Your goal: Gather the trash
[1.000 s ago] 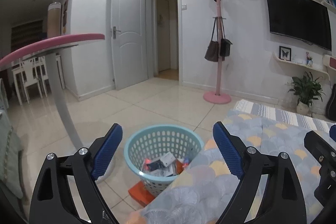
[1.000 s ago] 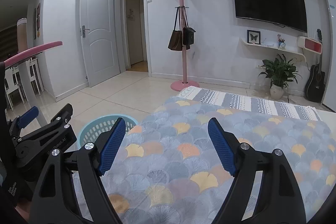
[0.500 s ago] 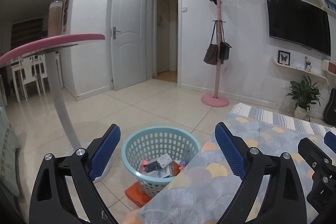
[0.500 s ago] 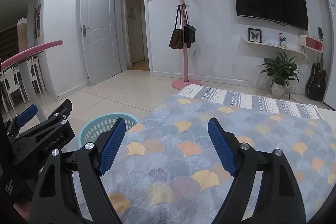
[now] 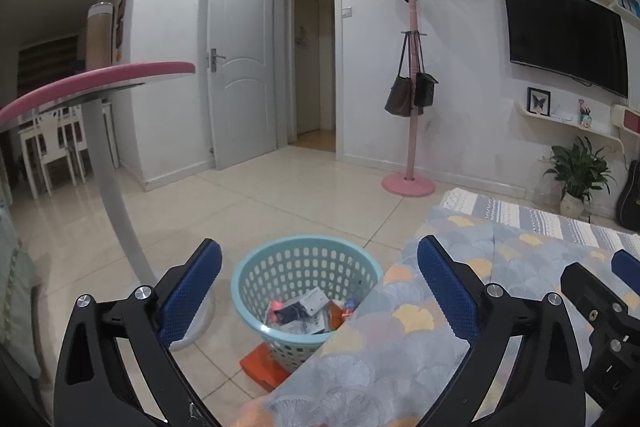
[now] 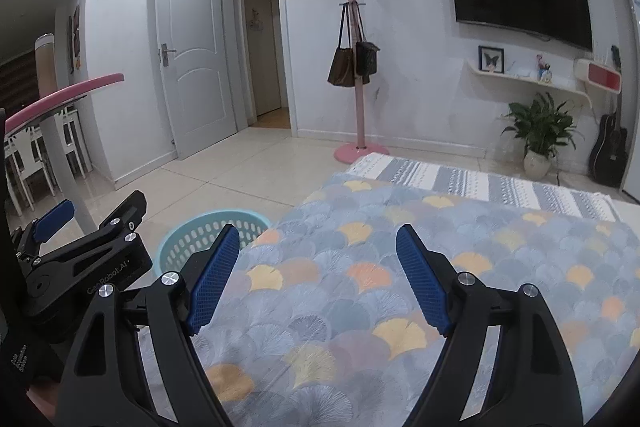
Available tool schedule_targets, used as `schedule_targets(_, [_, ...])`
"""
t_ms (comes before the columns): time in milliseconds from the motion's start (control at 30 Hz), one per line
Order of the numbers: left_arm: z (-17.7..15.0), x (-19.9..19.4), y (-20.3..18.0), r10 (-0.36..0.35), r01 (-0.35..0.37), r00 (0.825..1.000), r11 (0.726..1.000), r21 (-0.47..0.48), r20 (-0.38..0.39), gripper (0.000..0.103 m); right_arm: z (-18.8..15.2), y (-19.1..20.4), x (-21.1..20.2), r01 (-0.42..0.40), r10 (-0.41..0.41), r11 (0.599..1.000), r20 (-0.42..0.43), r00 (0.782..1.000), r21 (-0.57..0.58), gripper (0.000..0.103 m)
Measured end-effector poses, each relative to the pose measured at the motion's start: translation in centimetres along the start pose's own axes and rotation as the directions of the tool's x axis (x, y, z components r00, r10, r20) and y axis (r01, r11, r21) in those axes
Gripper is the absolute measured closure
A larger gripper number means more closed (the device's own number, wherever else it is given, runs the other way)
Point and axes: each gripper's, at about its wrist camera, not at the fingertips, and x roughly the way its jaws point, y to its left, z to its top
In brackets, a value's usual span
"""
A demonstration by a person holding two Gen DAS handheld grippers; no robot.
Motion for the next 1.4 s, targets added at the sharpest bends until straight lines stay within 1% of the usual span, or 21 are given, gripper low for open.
schedule_targets(1400, [0.68,0.29,0.19,-0.003,0.003,1.000,1.000,0.013,0.000,0.008,0.05,0.23,0.00,-0.016,0.016,1.000,0.004,1.000,-0.003,0.026])
